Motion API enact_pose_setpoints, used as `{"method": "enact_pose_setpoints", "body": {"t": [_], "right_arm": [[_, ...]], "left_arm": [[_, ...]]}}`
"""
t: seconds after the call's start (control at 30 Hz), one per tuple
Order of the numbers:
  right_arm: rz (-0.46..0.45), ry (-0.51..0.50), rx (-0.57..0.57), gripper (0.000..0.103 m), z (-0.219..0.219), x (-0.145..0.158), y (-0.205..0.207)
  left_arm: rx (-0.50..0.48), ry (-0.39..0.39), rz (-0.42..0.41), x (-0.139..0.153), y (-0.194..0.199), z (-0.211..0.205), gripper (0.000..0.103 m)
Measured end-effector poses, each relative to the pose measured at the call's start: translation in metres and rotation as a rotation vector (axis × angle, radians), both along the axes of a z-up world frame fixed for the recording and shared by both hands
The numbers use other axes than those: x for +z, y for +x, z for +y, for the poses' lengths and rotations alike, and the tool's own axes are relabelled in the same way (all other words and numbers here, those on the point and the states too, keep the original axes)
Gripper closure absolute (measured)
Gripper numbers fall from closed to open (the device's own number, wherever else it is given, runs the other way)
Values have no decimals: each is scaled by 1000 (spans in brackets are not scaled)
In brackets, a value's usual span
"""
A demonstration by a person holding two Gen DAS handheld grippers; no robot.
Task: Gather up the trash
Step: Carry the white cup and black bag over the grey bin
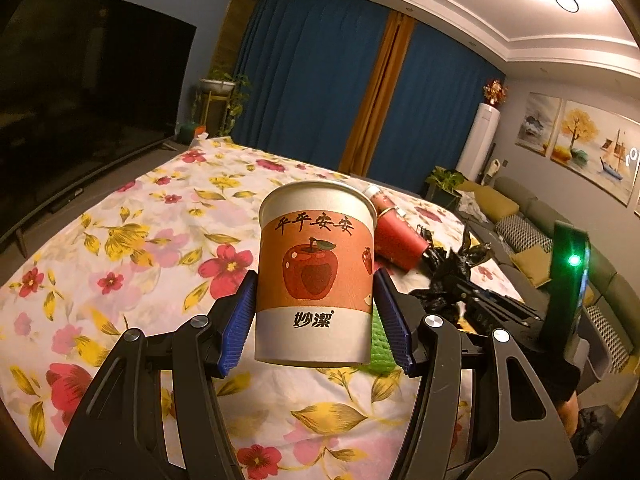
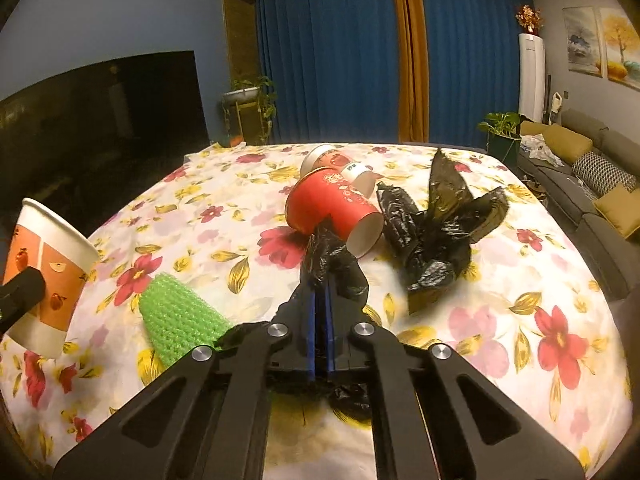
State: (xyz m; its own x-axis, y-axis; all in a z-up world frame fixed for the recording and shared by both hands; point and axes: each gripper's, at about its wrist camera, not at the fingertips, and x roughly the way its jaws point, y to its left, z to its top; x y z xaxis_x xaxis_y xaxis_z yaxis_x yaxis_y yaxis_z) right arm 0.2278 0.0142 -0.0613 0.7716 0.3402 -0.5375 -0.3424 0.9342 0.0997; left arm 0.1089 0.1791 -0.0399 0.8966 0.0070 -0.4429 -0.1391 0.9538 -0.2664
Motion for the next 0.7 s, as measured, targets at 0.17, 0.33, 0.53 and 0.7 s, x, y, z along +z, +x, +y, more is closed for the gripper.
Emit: {"method": "enact_pose_setpoints", "body": {"t": [0.17, 0.33, 0.53, 0.7], "right_arm": [[-45, 64, -19, 99, -27, 19, -21], [-114, 75, -31, 99, -55, 37, -49], [-151, 86, -44, 99, -88, 52, -74], [-172, 95, -57, 99, -109, 58, -89]], "left_arm": [[-5, 21, -11, 3, -5, -7, 46], [-15, 28, -29, 9, -9, -16, 46], [-44, 44, -44, 16, -13, -38, 46], [-77, 63, -58, 22, -15, -60, 46]]}}
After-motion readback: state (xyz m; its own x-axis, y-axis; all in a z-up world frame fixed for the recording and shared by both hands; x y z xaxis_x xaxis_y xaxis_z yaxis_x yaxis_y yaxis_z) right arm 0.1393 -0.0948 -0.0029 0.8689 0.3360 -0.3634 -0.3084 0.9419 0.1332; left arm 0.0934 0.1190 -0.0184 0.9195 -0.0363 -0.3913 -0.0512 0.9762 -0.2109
